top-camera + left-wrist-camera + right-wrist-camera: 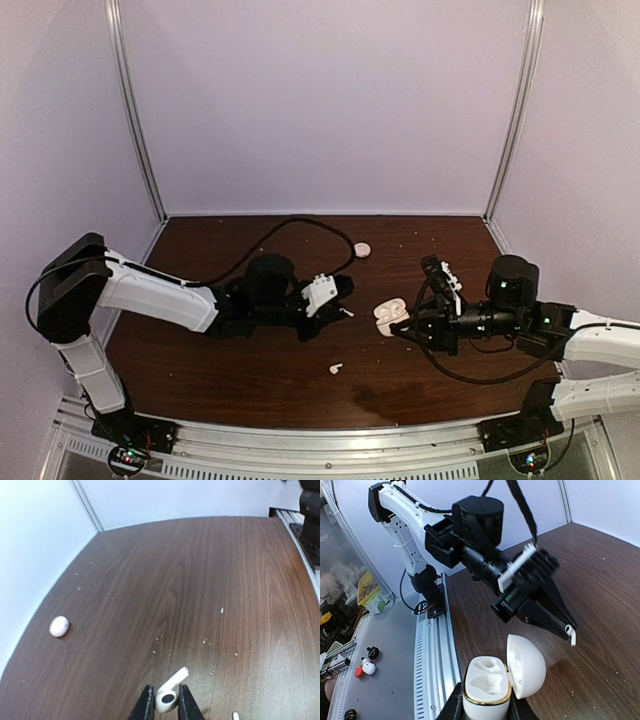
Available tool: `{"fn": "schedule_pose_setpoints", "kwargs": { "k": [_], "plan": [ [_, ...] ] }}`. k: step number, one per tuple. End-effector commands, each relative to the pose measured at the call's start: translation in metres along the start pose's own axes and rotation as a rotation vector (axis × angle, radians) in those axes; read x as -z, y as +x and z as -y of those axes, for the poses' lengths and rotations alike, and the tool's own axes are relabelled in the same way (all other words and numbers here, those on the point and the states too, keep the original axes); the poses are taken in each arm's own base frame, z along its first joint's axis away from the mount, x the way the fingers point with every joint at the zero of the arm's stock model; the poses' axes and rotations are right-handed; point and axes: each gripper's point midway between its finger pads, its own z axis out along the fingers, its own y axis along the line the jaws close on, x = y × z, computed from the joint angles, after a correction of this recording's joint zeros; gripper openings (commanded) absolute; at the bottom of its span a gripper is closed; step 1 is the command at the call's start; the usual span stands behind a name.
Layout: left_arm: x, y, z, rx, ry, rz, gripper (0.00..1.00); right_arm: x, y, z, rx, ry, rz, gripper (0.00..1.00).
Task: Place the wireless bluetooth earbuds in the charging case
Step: Insert the left earbud into the left side groove of the charging case.
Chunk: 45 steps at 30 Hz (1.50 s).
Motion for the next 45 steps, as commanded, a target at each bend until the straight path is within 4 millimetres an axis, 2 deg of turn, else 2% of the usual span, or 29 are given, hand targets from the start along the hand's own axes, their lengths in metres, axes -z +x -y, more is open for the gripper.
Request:
{"fn": "schedule_pose_setpoints", "kwargs": {
  "k": [1, 4, 7, 10, 14, 19, 24, 29, 45],
  "plan": [
    [0.041, -0.034, -0.009, -0.052, -0.099, 0.006, 0.1, -0.004, -0.013, -0.004, 0.082, -0.033, 0.072, 0.0],
    [0.073, -0.06, -0.003, -0.093, -0.129, 0.026, 0.1, -0.008, -0.015, -0.003, 0.125, -0.033, 0.073, 0.0],
    [0.098, -0.073, 0.003, -0.128, -0.168, 0.008, 0.1, -0.014, -0.016, -0.003, 0.175, -0.027, 0.073, 0.0],
    [0.117, -0.088, 0.013, -0.173, -0.18, 0.013, 0.1, -0.02, -0.015, -0.003, 0.222, -0.018, 0.07, 0.0],
    [0.13, -0.101, 0.034, -0.256, -0.166, -0.015, 0.1, -0.024, -0.013, -0.006, 0.288, -0.026, 0.077, 0.0],
    [0.133, -0.109, 0.048, -0.339, -0.171, -0.042, 0.1, -0.03, -0.011, -0.017, 0.413, -0.057, 0.076, 0.0],
    [0.134, -0.116, 0.057, -0.393, -0.179, -0.044, 0.1, -0.034, -0.01, -0.019, 0.481, -0.038, 0.08, 0.0],
    [0.129, -0.114, 0.07, -0.47, -0.176, -0.083, 0.1, -0.038, -0.01, -0.022, 0.529, -0.039, 0.084, 0.0],
    [0.114, -0.118, 0.079, -0.532, -0.182, -0.109, 0.09, -0.049, 0.0, -0.031, 0.587, -0.064, 0.048, 0.0]
  ]
}}
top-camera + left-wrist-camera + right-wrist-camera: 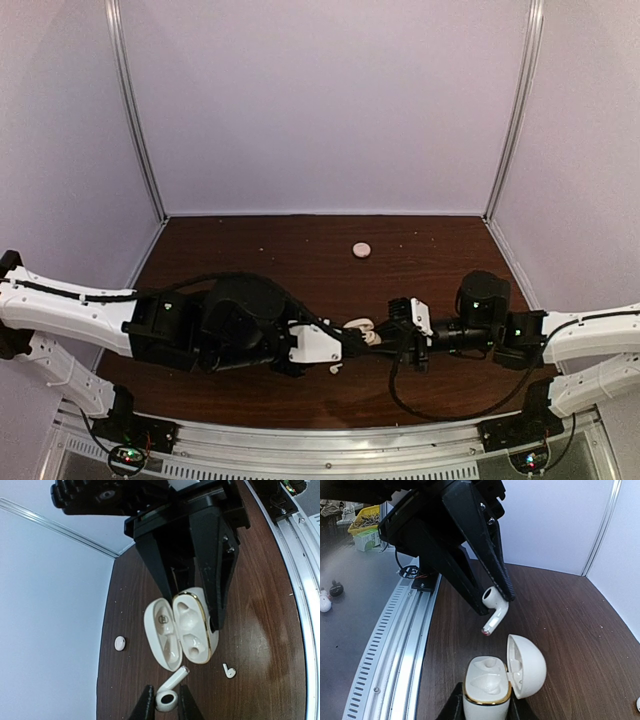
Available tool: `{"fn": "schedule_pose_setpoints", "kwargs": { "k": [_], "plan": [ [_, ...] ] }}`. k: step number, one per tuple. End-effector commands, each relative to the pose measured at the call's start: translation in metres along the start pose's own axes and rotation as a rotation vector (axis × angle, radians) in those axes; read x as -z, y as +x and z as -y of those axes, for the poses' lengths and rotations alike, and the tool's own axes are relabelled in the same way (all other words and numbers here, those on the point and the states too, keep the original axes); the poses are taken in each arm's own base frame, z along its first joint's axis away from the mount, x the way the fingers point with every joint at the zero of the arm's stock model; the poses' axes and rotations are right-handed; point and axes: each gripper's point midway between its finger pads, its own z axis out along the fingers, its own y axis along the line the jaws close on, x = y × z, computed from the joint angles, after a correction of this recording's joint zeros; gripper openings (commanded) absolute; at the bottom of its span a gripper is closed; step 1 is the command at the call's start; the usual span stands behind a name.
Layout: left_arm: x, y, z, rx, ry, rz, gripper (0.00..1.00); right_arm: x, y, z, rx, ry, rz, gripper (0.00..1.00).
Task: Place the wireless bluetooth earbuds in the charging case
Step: Insert the left earbud into the left side groove of the charging case.
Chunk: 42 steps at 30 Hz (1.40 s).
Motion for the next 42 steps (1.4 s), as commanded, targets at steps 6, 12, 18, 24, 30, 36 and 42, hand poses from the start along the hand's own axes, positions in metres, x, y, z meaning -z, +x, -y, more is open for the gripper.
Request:
{"fn": "schedule_pose_setpoints", "kwargs": {
  "k": [6, 12, 18, 24, 30, 36, 42],
  "plan": [
    [-0.005, -0.018, -0.005, -0.031, -0.028, 0.019, 0.09, -0.003, -0.021, 0.001, 0.016, -0.005, 0.058, 0.0],
    [-0.007, -0.014, -0.001, -0.046, -0.029, 0.002, 0.09, -0.002, -0.024, 0.0, 0.011, -0.003, 0.071, 0.0],
    [-0.011, -0.009, 0.0, -0.058, -0.039, -0.024, 0.09, -0.002, -0.024, 0.0, 0.0, -0.007, 0.071, 0.0],
    [-0.016, -0.006, 0.0, -0.071, -0.051, -0.048, 0.09, -0.004, -0.02, 0.001, -0.028, -0.005, 0.053, 0.0],
    [-0.021, -0.005, 0.005, -0.09, -0.044, -0.061, 0.08, -0.005, -0.019, 0.004, -0.064, 0.009, 0.048, 0.0],
    [-0.026, 0.0, 0.013, -0.132, -0.034, -0.095, 0.08, -0.007, -0.02, 0.006, -0.097, 0.015, 0.056, 0.0],
    [-0.032, 0.004, 0.025, -0.188, -0.022, -0.131, 0.08, -0.008, -0.02, 0.009, -0.132, 0.026, 0.056, 0.0]
  ]
}}
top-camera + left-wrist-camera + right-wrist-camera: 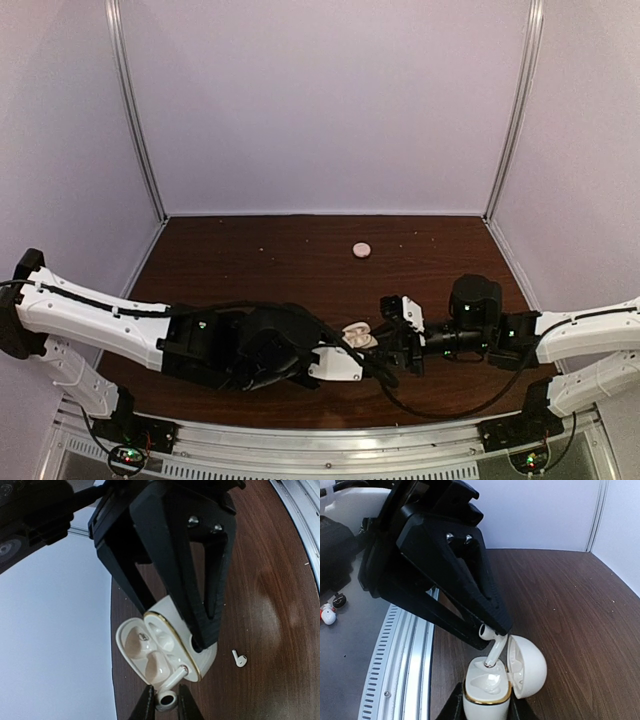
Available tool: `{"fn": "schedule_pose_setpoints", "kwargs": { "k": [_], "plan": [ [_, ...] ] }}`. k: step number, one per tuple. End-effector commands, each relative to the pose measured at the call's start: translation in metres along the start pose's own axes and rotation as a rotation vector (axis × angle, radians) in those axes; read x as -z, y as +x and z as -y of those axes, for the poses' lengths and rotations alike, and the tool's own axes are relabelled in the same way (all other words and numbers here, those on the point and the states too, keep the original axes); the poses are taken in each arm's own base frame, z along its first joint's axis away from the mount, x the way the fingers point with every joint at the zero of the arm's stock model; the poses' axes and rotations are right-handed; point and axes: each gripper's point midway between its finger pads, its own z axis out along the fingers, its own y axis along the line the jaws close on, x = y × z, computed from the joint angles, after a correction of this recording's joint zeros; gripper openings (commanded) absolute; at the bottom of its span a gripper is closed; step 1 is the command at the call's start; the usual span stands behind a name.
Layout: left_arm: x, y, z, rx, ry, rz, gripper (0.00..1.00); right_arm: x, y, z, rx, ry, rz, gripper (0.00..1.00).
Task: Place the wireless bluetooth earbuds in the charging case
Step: Insert the left earbud into the left side groove of the charging case.
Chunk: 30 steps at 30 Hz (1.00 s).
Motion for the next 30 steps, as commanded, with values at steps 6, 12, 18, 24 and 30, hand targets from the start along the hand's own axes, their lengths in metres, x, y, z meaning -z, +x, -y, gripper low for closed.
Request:
{"fn": "schedule_pose_setpoints", "kwargs": {
  "k": [6, 12, 18, 24, 30],
  "plan": [
    [-0.004, -0.009, 0.006, -0.047, 0.004, -0.01, 0.09, 0.002, -0.04, 0.005, 0.002, 0.023, 0.121, 0.0],
    [-0.003, -0.011, 0.008, -0.051, 0.015, -0.007, 0.12, 0.004, -0.043, 0.005, -0.001, 0.029, 0.133, 0.0],
    [0.001, -0.017, 0.011, -0.052, 0.035, 0.026, 0.16, 0.004, -0.042, 0.005, 0.004, 0.029, 0.133, 0.0],
    [0.005, -0.023, 0.013, -0.053, 0.058, 0.06, 0.18, 0.004, -0.042, 0.004, 0.015, 0.026, 0.133, 0.0],
    [0.008, -0.025, 0.014, -0.046, 0.073, 0.072, 0.21, 0.005, -0.043, 0.003, 0.023, 0.023, 0.137, 0.0]
  ]
}}
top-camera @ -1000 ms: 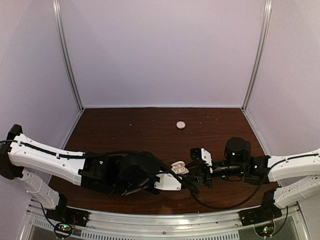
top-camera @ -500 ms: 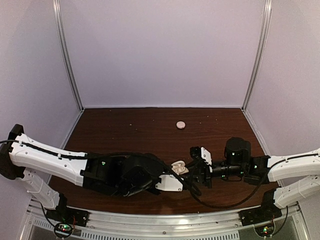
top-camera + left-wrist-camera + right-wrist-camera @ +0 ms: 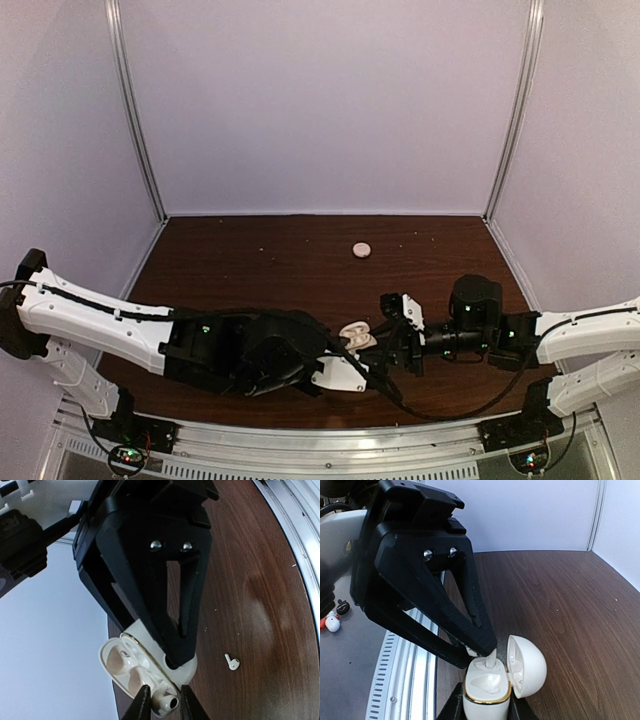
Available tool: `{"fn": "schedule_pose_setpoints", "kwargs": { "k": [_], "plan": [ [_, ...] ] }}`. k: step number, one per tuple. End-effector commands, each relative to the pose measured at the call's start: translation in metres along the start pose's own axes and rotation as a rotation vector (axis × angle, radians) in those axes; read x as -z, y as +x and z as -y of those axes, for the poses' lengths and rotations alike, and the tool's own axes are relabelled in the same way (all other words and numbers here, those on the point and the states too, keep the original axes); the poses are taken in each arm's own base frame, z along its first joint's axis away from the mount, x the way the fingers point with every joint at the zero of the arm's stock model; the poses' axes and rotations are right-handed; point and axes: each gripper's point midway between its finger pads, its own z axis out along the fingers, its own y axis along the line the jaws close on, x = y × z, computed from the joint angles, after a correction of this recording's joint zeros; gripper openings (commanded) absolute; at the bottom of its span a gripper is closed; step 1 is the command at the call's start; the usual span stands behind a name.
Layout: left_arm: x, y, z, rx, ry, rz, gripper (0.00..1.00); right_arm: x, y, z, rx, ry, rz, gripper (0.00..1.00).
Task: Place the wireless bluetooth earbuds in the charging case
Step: Insert the left earbud into the left side groove of the charging case.
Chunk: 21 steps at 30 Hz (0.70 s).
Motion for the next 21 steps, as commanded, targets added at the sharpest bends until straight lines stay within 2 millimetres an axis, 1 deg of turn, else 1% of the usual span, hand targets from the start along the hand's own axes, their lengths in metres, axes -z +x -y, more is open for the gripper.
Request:
{"fn": "schedule_pose_setpoints", "kwargs": {
  "k": [1, 3, 5, 7, 11, 15, 18, 21],
  "plan": [
    [0.007, -0.015, 0.002, 0.003, 0.038, 0.06, 0.22, 0.005, -0.041, -0.001, 0.071, 0.007, 0.131, 0.0],
    [0.008, -0.015, 0.001, 0.006, 0.035, 0.058, 0.24, 0.006, -0.041, -0.002, 0.074, 0.004, 0.134, 0.0],
    [0.01, -0.015, -0.003, 0.02, 0.025, 0.061, 0.25, 0.006, -0.04, -0.002, 0.076, 0.003, 0.134, 0.0],
    [0.015, -0.017, -0.01, 0.043, 0.011, 0.072, 0.29, 0.006, -0.038, -0.003, 0.074, 0.002, 0.13, 0.0],
    [0.031, -0.029, -0.024, 0.094, 0.002, 0.147, 0.39, 0.006, -0.035, -0.003, 0.072, -0.001, 0.131, 0.0],
    [0.049, -0.038, -0.032, 0.132, 0.005, 0.234, 0.5, 0.006, -0.034, -0.003, 0.068, -0.004, 0.133, 0.0],
    [0.061, -0.042, -0.036, 0.158, 0.011, 0.288, 0.55, 0.006, -0.033, -0.004, 0.063, -0.005, 0.135, 0.0],
    [0.071, -0.044, -0.039, 0.195, 0.013, 0.323, 0.55, 0.007, -0.034, -0.004, 0.062, -0.005, 0.141, 0.0]
  ]
}}
